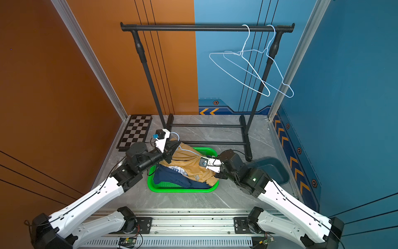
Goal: Remove the clothespins securing t-shirts to the hanger
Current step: Remove the clothespin from the hanger.
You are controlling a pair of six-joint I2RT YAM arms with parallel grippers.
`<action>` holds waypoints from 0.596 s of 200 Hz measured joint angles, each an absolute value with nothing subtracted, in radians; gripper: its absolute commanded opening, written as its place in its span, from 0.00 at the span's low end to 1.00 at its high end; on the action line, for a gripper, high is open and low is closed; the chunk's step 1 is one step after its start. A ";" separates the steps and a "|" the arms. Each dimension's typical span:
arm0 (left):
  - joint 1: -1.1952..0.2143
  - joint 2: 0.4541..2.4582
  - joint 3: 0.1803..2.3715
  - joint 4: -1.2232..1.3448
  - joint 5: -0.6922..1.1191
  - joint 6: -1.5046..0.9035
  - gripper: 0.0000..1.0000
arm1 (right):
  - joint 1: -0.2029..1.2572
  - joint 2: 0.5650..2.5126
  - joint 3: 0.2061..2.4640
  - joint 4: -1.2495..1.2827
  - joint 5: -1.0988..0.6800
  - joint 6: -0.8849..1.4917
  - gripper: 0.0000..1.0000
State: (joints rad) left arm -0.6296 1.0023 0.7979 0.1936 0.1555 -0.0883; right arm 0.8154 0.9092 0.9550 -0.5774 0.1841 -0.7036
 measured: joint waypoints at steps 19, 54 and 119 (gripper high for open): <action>-0.627 1.006 0.799 0.194 0.155 -0.082 0.00 | 0.751 0.865 0.954 -0.587 0.186 -0.696 0.21; -0.627 1.028 0.806 0.193 0.155 -0.070 0.00 | 0.530 0.790 0.915 -0.587 0.183 -0.671 0.20; -0.633 1.026 0.806 0.191 0.156 -0.046 0.00 | 0.112 0.743 0.778 -0.597 0.176 -0.664 0.21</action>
State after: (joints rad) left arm -0.6327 1.0260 0.8062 0.1909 0.1562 -0.0463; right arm 0.1120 0.7429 0.7776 -0.5972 0.1757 -0.6643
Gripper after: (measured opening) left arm 0.078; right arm 0.210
